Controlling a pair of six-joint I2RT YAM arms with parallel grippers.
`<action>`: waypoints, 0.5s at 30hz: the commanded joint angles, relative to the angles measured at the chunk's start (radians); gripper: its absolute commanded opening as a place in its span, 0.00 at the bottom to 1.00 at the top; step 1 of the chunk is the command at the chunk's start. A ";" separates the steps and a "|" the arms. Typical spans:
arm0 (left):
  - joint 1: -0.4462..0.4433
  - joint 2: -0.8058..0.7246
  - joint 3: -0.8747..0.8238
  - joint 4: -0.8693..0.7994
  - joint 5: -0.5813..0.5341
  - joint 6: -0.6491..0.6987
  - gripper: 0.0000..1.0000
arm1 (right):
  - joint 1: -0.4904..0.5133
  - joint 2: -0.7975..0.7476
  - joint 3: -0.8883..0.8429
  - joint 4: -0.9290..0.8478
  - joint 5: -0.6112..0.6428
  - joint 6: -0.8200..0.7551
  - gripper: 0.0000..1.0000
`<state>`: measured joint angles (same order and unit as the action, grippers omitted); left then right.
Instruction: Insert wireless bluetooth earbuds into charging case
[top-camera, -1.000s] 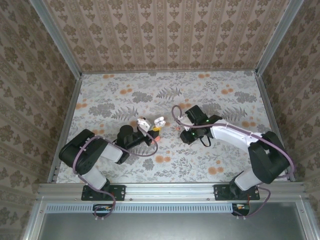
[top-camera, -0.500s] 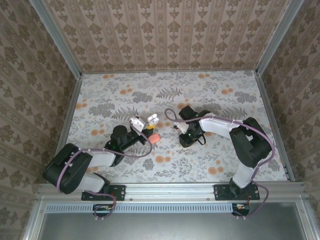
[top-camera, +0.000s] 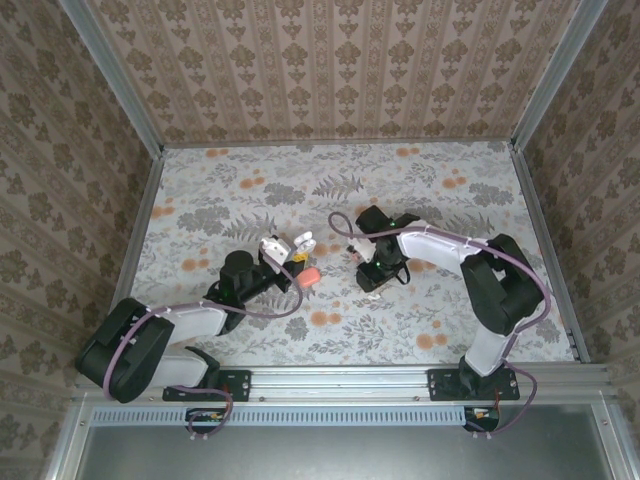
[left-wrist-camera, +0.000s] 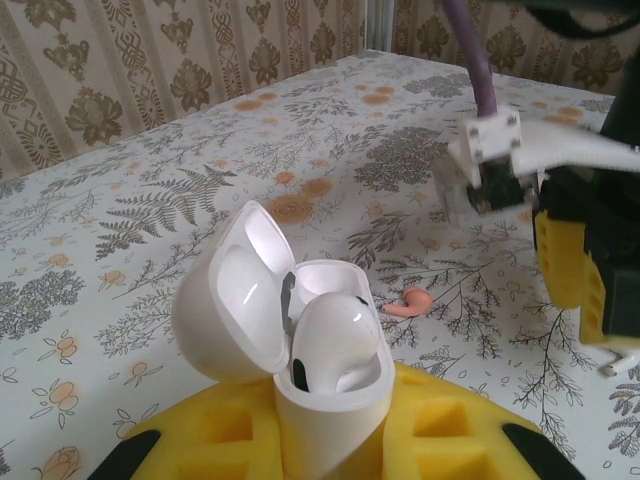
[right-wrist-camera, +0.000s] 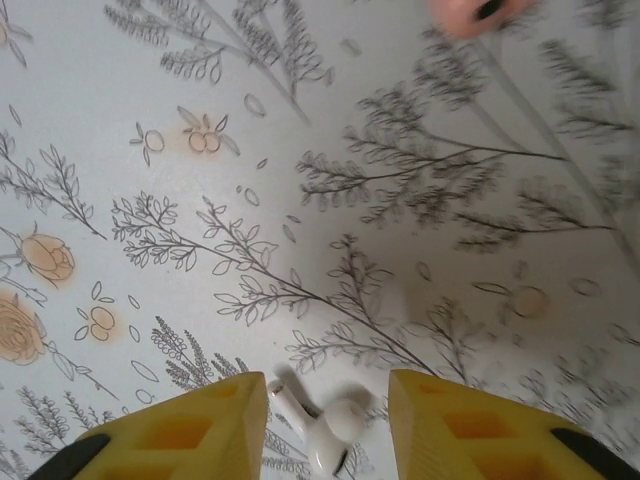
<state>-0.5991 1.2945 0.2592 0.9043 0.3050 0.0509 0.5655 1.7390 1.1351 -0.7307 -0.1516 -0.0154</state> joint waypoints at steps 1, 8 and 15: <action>0.007 -0.026 0.002 -0.014 -0.013 0.025 0.00 | -0.002 -0.054 0.083 -0.125 0.121 0.211 0.35; 0.007 -0.056 0.005 -0.052 -0.020 0.033 0.01 | -0.025 -0.147 0.009 -0.217 0.062 0.763 0.42; 0.016 -0.083 0.000 -0.077 -0.006 0.045 0.01 | -0.015 -0.216 -0.194 0.049 -0.021 1.044 0.45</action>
<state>-0.5926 1.2327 0.2592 0.8368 0.2901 0.0750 0.5446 1.5311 0.9874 -0.7753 -0.1303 0.8413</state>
